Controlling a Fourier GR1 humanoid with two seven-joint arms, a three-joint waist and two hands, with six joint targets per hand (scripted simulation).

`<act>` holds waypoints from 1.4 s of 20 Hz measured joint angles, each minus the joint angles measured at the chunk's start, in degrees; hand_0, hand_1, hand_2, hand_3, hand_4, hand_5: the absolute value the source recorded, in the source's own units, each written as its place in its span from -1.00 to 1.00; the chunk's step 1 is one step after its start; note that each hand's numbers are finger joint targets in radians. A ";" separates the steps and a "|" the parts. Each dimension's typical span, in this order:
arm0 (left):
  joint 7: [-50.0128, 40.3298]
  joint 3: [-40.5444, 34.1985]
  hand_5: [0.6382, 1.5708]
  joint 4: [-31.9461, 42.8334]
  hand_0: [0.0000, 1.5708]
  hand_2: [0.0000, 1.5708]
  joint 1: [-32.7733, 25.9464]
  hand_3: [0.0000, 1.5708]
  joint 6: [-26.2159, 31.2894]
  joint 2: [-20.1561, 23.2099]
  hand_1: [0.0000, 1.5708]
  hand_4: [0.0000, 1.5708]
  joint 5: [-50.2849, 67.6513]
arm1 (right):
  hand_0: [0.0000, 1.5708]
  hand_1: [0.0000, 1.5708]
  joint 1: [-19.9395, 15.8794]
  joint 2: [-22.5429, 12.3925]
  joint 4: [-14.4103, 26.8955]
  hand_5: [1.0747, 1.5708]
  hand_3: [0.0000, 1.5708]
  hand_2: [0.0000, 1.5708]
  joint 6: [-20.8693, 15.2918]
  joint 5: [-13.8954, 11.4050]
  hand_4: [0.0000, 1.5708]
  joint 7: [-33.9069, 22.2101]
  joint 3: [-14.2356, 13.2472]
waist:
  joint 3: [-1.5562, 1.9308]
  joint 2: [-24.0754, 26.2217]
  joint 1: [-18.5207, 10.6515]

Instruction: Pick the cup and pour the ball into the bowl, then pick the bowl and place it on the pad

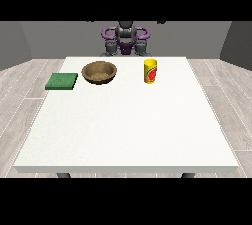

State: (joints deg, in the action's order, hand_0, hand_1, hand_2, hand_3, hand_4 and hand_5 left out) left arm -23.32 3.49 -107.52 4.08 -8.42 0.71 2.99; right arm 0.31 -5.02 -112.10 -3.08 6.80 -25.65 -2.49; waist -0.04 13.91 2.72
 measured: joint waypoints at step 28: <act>46.80 -8.61 0.68 44.80 -1.00 -1.00 13.07 -1.00 4.90 2.36 -1.00 -0.75 -2.76 | -1.00 -1.00 -7.93 -5.15 18.04 0.97 -1.00 -1.00 10.87 7.00 -0.14 25.60 -10.93 | 0.03 -23.50 2.67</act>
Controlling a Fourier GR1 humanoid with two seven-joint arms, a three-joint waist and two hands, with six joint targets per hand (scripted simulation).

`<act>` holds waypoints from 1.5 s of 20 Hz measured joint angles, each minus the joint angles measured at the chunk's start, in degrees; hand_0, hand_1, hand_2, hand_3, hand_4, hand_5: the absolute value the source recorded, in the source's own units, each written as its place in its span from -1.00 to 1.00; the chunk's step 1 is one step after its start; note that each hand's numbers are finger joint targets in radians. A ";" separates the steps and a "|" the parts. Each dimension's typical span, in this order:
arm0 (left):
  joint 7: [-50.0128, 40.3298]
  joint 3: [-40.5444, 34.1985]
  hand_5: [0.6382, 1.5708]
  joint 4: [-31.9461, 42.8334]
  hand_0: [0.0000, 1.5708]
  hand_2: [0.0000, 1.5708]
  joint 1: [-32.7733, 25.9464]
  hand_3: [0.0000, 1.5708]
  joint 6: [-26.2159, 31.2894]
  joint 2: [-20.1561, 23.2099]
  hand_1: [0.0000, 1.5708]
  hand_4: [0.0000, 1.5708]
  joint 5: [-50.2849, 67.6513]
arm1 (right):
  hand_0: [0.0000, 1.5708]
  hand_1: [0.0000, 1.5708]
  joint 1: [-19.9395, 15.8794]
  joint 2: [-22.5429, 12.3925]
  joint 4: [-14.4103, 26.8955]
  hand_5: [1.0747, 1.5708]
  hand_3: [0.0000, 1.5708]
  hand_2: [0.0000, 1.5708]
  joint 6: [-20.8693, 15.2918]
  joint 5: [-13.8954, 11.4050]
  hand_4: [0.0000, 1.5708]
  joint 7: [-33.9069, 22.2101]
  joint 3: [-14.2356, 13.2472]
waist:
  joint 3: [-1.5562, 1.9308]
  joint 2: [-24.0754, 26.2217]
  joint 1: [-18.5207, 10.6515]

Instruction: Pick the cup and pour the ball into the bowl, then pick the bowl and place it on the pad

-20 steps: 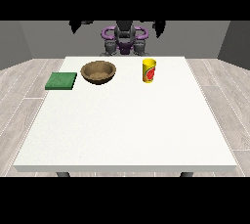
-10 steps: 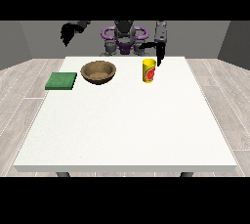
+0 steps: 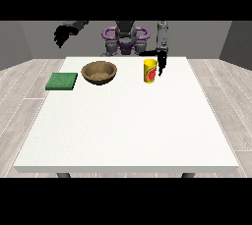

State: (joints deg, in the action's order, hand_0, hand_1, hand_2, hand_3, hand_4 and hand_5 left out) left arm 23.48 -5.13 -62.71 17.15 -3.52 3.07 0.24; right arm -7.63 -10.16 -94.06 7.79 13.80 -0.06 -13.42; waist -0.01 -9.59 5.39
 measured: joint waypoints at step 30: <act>-2.92 9.83 0.92 25.83 0.73 1.00 16.05 1.00 -29.89 0.60 0.73 0.84 -25.74 | -1.00 -1.00 -1.96 -10.38 12.06 0.97 -0.75 -1.00 9.52 9.05 -0.16 -4.23 -8.44 | 0.31 8.16 2.91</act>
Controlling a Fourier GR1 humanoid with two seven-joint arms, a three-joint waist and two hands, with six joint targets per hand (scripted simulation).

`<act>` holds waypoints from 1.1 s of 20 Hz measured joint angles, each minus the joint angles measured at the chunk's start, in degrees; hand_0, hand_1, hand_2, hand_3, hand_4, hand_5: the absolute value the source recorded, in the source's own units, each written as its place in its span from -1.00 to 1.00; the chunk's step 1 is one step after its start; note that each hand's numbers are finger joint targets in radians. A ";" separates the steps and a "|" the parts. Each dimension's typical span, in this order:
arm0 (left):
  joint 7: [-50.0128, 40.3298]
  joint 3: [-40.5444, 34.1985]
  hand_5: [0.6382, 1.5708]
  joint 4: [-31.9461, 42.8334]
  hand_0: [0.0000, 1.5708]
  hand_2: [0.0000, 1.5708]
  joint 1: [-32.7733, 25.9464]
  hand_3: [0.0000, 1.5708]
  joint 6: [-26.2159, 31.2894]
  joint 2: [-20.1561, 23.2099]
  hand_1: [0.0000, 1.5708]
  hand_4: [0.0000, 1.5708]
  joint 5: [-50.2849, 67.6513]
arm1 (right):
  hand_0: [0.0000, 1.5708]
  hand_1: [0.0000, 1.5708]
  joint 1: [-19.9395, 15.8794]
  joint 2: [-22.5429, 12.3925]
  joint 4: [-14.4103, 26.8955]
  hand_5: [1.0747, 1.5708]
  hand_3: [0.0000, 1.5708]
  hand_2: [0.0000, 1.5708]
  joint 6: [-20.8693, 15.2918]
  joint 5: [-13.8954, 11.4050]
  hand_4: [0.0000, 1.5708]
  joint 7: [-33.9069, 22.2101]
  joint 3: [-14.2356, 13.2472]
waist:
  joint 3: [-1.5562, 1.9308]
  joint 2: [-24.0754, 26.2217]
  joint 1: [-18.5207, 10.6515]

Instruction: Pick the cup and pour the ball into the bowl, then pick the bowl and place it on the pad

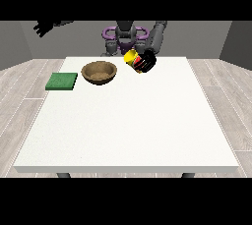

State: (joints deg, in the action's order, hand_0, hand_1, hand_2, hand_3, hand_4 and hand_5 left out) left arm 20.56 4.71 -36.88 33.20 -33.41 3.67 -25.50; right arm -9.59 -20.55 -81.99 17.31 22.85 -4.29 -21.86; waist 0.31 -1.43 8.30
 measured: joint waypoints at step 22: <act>-51.29 29.60 1.00 12.62 0.55 1.00 25.55 1.00 10.55 -3.51 0.55 0.35 -42.13 | -1.00 -1.00 -3.65 -0.51 14.72 0.93 -0.63 -1.00 4.26 -1.36 -0.12 4.14 0.37 | -0.21 5.25 0.60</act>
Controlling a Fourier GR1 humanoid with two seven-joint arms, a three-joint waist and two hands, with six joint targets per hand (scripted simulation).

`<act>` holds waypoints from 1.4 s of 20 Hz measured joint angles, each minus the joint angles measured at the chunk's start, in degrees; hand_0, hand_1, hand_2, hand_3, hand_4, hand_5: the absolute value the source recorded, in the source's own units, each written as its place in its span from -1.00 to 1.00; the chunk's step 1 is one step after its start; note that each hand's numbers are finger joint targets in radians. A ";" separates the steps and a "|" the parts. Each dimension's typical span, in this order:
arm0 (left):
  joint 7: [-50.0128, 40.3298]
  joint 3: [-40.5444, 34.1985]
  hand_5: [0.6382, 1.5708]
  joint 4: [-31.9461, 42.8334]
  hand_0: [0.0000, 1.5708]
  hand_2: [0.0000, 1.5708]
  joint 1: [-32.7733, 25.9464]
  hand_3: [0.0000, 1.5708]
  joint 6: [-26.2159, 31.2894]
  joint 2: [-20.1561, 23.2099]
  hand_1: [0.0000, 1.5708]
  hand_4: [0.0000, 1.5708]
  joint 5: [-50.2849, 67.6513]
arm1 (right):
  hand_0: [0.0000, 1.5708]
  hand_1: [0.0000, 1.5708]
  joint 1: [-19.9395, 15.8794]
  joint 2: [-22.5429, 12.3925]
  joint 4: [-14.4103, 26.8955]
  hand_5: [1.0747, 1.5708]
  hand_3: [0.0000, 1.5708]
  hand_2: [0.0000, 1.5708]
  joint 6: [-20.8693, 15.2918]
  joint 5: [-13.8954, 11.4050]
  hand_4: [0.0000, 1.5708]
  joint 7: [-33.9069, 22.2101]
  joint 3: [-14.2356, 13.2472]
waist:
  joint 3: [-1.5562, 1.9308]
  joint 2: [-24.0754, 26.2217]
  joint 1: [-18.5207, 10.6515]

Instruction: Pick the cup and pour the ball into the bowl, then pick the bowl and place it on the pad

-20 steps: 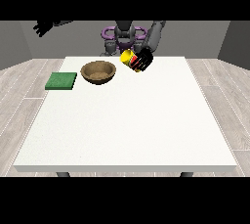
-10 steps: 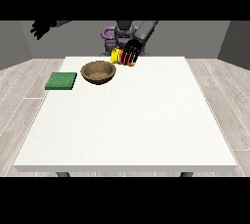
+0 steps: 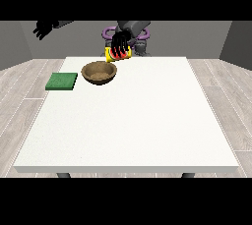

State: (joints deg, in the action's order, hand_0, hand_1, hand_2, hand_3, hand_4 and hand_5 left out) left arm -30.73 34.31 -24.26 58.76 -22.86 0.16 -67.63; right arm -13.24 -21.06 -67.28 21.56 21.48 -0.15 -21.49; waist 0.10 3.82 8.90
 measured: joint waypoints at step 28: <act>12.52 -27.75 1.00 -31.96 -1.00 -1.00 -8.74 -1.00 6.79 7.72 -1.00 0.36 34.52 | -1.00 -1.00 1.58 2.68 2.96 0.94 -1.00 -1.00 -7.54 -3.21 -0.01 0.87 -0.05 | -0.82 3.34 -11.39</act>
State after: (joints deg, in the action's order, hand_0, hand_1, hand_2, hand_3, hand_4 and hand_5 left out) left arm -18.21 6.56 -56.23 50.01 -16.07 7.87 -33.11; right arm -11.67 -18.38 -64.32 14.02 18.28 0.72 -21.54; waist -0.72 7.17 -2.49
